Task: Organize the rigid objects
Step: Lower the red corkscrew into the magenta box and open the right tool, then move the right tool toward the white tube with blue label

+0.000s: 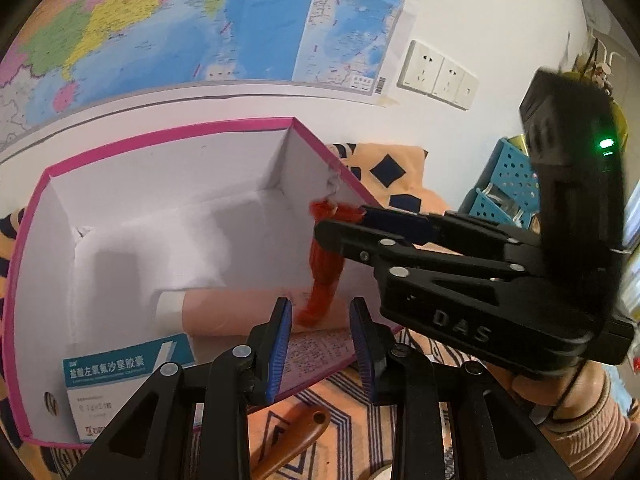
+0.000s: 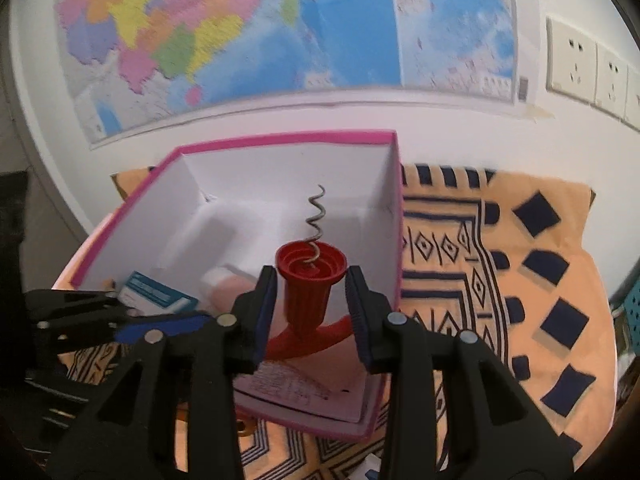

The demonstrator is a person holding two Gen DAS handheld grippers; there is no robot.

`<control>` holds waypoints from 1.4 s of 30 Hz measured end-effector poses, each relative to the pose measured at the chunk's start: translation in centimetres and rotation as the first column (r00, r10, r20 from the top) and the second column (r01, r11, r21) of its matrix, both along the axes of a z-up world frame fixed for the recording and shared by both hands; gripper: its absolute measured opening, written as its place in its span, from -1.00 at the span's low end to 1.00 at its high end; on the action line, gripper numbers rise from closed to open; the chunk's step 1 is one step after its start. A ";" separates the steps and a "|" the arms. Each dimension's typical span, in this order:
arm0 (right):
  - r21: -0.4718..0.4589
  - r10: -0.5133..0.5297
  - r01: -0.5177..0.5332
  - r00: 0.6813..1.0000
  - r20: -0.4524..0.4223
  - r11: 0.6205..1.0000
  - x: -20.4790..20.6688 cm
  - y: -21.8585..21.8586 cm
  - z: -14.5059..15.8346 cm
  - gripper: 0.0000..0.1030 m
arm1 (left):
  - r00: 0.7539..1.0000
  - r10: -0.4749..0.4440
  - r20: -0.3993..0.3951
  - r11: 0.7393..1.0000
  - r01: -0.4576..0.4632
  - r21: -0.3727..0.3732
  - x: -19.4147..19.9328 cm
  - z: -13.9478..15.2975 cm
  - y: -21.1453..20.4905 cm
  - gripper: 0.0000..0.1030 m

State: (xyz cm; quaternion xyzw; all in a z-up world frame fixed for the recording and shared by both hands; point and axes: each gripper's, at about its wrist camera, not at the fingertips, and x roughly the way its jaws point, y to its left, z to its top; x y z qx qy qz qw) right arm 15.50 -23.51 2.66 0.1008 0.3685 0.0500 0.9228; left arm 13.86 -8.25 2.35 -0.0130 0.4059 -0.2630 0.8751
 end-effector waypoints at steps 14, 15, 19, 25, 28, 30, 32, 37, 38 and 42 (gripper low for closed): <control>0.095 0.012 -0.018 0.997 0.072 0.995 -4.0 -0.8 1.4 -0.10 | 0.999 -0.029 0.041 0.995 0.033 -0.092 -4.0 1.0 3.2 -0.28; 0.109 0.016 -0.025 0.997 0.078 0.994 -4.5 -1.0 1.5 -0.10 | 0.998 -0.040 0.041 0.994 0.044 -0.105 -4.2 1.1 3.1 -0.28; 0.146 0.020 -0.035 0.995 0.101 0.989 -7.3 -1.7 1.9 -0.10 | 0.996 -0.070 0.051 0.991 0.075 -0.107 -6.0 0.8 2.8 -0.28; 0.184 0.012 -0.022 0.998 0.054 0.983 -10.2 -2.8 0.5 -0.02 | 0.991 -0.135 -0.008 0.988 0.134 -0.081 -7.9 -1.6 0.9 -0.28; 0.185 0.001 -0.001 1.000 0.003 0.983 -11.5 -3.1 -1.3 -0.02 | 0.982 -0.177 -0.066 0.981 0.170 -0.095 -8.6 -3.3 -0.1 -0.27; 0.199 -0.009 0.018 0.999 -0.045 0.980 -12.2 -3.5 -2.9 -0.02 | 0.978 -0.191 -0.087 0.979 0.184 -0.087 -9.1 -4.1 -0.7 -0.27; 0.222 -0.020 0.037 0.997 -0.080 0.974 -12.9 -3.9 -4.3 -0.02 | 0.973 -0.206 -0.108 0.978 0.199 -0.069 -9.4 -5.0 -1.6 -0.28; 0.279 -0.035 0.071 0.991 -0.133 0.958 -14.4 -4.3 -6.6 -0.02 | 0.969 -0.215 -0.120 0.976 0.216 -0.003 -10.0 -6.3 -3.3 -0.27; 0.291 -0.033 0.072 0.990 -0.138 0.954 -14.6 -4.4 -6.9 -0.02 | 0.968 -0.217 -0.125 0.976 0.218 0.002 -10.0 -6.5 -3.5 -0.27; 0.322 -0.042 0.091 0.987 -0.154 0.942 -15.1 -4.7 -7.6 -0.02 | 0.962 -0.239 -0.132 0.969 0.245 0.037 -10.4 -7.3 -4.6 -0.27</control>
